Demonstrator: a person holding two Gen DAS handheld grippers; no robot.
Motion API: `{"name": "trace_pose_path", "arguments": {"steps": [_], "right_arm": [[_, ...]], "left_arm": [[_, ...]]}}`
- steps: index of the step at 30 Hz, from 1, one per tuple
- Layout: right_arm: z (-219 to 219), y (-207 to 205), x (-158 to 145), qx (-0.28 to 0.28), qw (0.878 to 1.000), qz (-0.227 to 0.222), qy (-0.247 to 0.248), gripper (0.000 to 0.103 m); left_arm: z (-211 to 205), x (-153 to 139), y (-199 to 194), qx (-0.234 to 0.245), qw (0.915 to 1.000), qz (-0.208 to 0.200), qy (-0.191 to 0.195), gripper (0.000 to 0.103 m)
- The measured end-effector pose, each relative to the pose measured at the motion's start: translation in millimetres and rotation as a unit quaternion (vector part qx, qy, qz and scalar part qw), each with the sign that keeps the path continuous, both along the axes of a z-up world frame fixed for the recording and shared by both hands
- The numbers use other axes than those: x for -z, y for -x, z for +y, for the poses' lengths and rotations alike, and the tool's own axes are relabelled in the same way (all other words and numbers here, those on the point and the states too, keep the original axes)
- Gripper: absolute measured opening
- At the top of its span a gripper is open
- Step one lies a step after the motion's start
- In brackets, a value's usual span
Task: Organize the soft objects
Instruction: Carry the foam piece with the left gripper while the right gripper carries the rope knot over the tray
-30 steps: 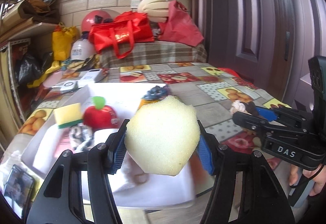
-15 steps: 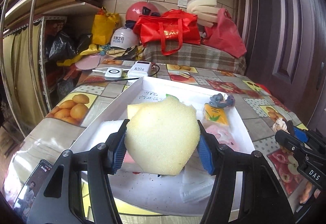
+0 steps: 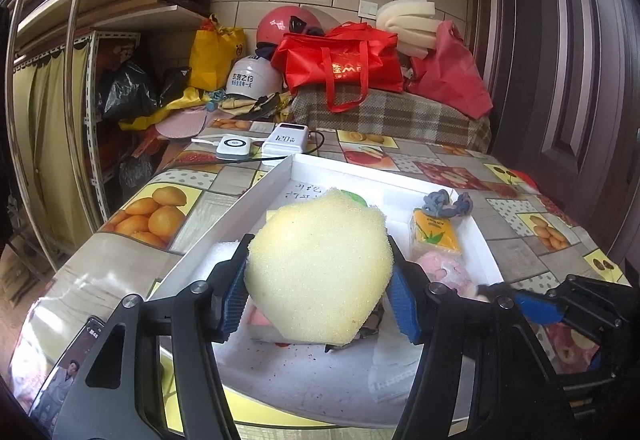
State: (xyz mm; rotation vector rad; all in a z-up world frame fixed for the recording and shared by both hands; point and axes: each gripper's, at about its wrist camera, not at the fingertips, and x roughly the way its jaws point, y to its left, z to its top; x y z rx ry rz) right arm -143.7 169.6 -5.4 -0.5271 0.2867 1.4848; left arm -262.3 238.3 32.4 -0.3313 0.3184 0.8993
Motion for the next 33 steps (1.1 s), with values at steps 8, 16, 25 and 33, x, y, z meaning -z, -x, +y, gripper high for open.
{"name": "trace_pose_path", "arguments": {"steps": [8,16,25,33], "right_arm": [[41.6,10.3,16.1,-0.031,0.997,-0.026,0.071,0.037],[61.5,-46.4,5.3,0.076,0.996,0.017,0.045,0.037],[38.6,-31.3,-5.4,0.069,0.997,0.016,-0.011,0.037],[33.6,-52.8,-10.0,0.112,0.992,0.054,-0.032,0.038]], "left_arm": [[1.6,-0.4,2.9,-0.004,1.0,-0.007,0.006,0.061],[5.9,2.9,-4.9,-0.001,0.9998,0.013,0.018,0.061],[23.0,5.0,-33.2,-0.002,0.9991,0.03,0.029,0.061],[19.2,3.4,-55.7,0.007,0.9986,0.052,0.01,0.061]]}}
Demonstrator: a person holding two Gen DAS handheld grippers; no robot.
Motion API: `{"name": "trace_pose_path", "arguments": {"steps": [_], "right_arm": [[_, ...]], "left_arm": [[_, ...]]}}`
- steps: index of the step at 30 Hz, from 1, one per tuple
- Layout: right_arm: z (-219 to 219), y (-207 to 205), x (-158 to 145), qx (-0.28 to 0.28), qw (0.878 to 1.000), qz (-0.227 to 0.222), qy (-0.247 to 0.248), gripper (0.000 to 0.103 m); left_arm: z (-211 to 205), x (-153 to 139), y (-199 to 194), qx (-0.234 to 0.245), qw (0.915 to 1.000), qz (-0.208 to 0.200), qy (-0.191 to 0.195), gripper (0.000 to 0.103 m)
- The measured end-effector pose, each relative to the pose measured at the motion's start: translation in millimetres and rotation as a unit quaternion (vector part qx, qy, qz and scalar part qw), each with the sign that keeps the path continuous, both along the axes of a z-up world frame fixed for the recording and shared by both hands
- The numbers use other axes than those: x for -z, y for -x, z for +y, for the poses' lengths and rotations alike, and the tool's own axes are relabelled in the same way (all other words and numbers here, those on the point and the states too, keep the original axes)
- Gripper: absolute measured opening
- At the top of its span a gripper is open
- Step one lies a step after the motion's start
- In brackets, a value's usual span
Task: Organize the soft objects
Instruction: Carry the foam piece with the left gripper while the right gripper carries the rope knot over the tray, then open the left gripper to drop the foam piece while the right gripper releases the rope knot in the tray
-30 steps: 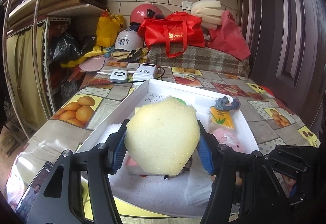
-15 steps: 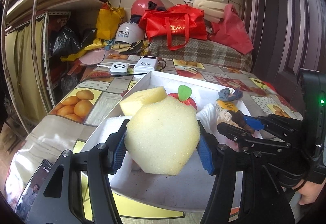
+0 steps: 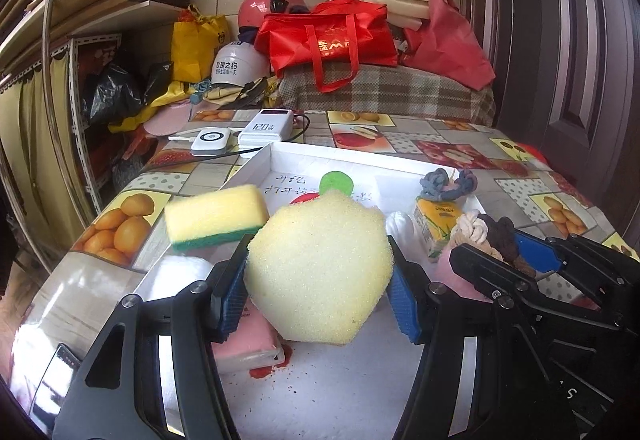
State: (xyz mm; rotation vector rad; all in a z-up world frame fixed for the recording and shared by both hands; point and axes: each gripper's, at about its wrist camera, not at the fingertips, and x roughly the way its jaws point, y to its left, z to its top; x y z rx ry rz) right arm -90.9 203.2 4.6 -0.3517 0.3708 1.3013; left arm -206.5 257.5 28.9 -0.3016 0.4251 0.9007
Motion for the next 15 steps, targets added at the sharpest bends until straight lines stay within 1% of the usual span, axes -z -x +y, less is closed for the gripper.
{"name": "trace_pose_path", "arguments": {"steps": [6,10,15], "right_arm": [[-1.9,5.8,-0.7,-0.003,1.0,-0.013,-0.005,0.038],[-1.9,5.5,-0.6,-0.003,1.0,-0.011,-0.005,0.038],[-3.2,4.9,-0.9,0.001,1.0,-0.009,-0.008,0.041]], "left_arm": [[0.5,0.1,-0.7,-0.005,1.0,-0.007,-0.004,0.061],[-2.0,0.3,0.7,-0.007,0.9999,-0.006,-0.011,0.062],[-5.5,-0.6,4.6,-0.012,0.9997,-0.005,-0.021,0.062]]}}
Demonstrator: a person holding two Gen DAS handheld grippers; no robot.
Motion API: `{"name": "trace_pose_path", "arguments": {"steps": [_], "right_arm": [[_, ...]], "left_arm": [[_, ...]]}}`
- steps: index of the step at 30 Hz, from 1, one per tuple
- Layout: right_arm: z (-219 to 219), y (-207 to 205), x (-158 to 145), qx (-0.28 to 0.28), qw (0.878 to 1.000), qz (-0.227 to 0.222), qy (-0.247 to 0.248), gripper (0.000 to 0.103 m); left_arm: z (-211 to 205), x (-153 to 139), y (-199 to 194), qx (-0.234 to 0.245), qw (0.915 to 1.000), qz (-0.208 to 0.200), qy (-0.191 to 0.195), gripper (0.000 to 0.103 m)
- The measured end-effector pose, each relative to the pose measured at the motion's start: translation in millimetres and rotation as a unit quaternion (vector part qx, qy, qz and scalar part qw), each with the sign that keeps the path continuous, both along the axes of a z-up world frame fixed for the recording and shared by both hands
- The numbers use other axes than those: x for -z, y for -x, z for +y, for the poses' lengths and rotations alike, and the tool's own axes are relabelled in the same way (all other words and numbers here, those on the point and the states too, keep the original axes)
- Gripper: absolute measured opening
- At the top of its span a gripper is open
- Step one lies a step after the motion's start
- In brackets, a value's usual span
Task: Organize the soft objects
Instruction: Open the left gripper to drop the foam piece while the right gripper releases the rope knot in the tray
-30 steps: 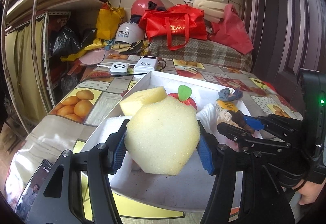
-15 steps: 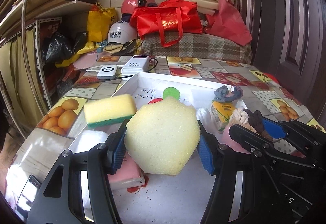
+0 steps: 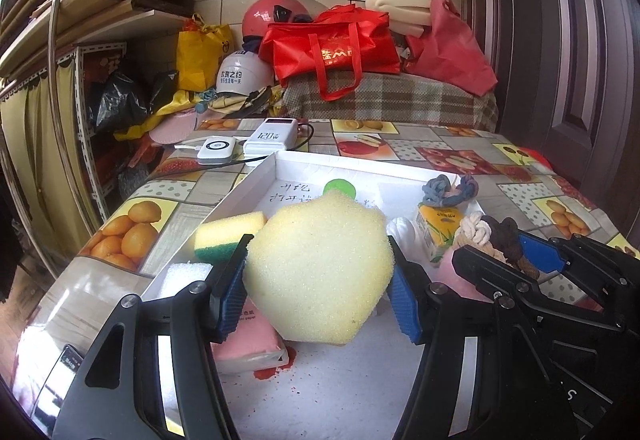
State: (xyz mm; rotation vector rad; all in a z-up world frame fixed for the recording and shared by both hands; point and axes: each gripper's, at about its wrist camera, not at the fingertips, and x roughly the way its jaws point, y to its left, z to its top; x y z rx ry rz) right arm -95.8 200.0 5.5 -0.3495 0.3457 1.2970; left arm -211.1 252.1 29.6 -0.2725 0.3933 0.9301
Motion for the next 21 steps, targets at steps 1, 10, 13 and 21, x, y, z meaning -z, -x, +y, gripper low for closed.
{"name": "trace_pose_path", "arguments": {"steps": [1,10,13,21], "right_arm": [[0.0,-1.1,0.0,0.001,1.0,0.002,0.0,0.042],[-4.1,-16.5,-0.5,0.022,0.999,0.034,-0.007,0.088],[-4.3,-11.0,-0.9,0.019,1.0,0.02,-0.008,0.088],[-3.2,-11.9,-1.4,0.025,0.999,0.019,-0.009,0.098]], "left_arm": [[-1.0,-0.7,2.0,-0.006,1.0,-0.001,-0.004,0.062],[3.8,-1.8,24.3,-0.069,0.9971,-0.033,0.001,0.094],[4.2,-1.3,28.6,-0.075,0.9964,-0.041,0.002,0.094],[4.3,-2.4,30.5,-0.076,0.9962,-0.043,0.001,0.094]]}}
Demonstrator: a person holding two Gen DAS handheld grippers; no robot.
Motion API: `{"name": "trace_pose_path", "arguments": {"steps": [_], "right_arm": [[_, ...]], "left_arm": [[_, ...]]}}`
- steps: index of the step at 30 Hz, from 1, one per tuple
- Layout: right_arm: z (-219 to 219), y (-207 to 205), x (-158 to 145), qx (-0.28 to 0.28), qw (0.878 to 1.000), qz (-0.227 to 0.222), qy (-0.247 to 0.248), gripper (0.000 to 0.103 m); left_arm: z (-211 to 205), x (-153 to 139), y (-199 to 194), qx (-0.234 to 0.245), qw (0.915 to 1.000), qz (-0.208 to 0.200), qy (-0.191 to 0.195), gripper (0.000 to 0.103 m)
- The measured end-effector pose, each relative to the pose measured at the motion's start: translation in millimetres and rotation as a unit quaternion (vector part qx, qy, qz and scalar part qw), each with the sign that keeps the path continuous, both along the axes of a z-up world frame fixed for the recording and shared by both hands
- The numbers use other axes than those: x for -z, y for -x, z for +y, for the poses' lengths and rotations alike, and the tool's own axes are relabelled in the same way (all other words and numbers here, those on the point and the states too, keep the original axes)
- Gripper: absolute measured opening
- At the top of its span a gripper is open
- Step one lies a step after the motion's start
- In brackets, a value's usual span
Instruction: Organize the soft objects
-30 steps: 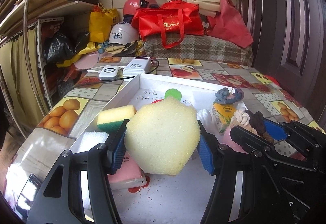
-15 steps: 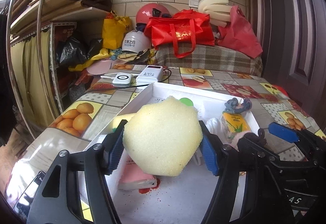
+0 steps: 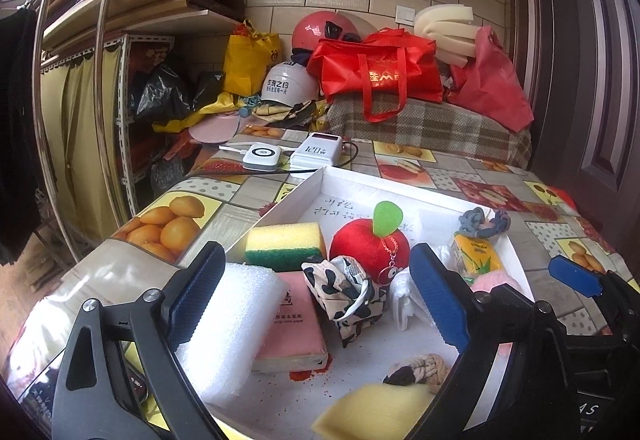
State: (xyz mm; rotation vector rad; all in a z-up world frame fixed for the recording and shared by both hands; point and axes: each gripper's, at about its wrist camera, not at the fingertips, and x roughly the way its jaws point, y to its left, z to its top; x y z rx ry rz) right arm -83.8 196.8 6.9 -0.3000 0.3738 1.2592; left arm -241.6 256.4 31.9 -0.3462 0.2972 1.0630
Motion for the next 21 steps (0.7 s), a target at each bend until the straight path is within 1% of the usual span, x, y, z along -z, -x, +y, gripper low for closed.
{"name": "trace_pose_path", "arguments": {"steps": [2,8,17,21], "right_arm": [[-0.5,-2.4,-0.1,0.002,1.0,0.003,-0.002,0.103],[-3.8,-0.5,-0.8,0.006,1.0,-0.003,-0.009,0.103],[-12.6,4.5,-4.2,0.012,0.999,-0.022,-0.032,0.103],[-19.0,8.9,-4.9,0.022,0.998,-0.034,-0.039,0.103]], "left_arm": [[-0.6,0.0,-0.6,0.0,1.0,0.002,-0.001,0.094],[-2.6,-3.1,0.8,-0.001,1.0,-0.001,-0.006,0.094],[-12.6,-9.2,2.6,-0.002,0.9994,-0.007,-0.035,0.094],[-18.6,-10.3,-0.1,-0.003,0.999,-0.003,-0.046,0.094]]}}
